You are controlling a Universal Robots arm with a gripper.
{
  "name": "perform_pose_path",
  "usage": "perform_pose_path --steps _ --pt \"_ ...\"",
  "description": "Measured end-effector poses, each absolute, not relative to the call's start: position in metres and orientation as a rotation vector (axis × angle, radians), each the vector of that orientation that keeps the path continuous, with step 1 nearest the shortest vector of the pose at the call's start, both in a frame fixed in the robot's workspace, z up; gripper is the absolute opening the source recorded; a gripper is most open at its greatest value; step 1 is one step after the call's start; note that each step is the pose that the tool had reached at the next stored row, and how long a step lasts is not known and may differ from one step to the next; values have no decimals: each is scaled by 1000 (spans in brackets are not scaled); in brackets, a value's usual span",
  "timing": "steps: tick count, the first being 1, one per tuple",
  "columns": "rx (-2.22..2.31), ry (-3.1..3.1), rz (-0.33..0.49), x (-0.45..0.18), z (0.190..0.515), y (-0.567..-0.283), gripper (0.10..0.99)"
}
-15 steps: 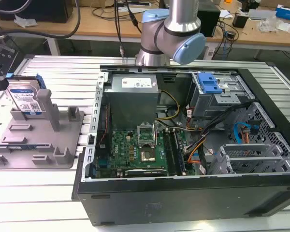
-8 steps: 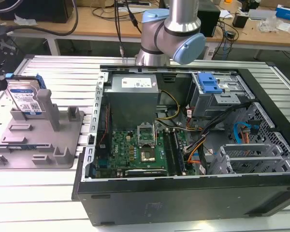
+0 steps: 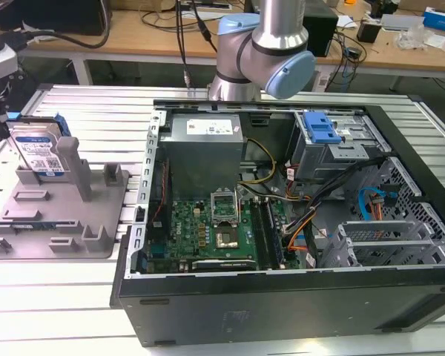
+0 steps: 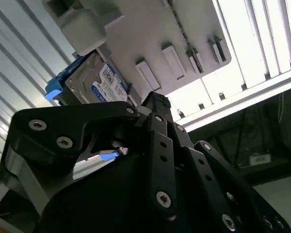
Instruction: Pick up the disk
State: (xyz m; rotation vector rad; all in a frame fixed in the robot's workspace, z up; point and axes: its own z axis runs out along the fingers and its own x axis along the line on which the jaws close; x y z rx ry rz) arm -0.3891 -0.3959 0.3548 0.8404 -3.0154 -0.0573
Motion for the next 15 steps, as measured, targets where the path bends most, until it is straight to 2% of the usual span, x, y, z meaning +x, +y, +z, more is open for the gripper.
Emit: perform_pose_path --steps 3,4,5,6,7,9,10,11,15 --pt "966 -2976 -57 -389 354 -396 114" --pt "1012 -2960 -56 -389 354 -396 173" --pt "1038 -2951 -56 -389 354 -396 173" --pt "1066 -2940 -56 -389 354 -396 298" --pt "1108 -2924 -56 -389 354 -396 298" --pt "1162 -2902 -55 -389 354 -396 416" --pt "1190 -2891 -55 -389 354 -396 416" --pt "1229 -2874 -55 -389 353 -396 482" --pt "1359 -2813 -53 -389 353 -396 482"
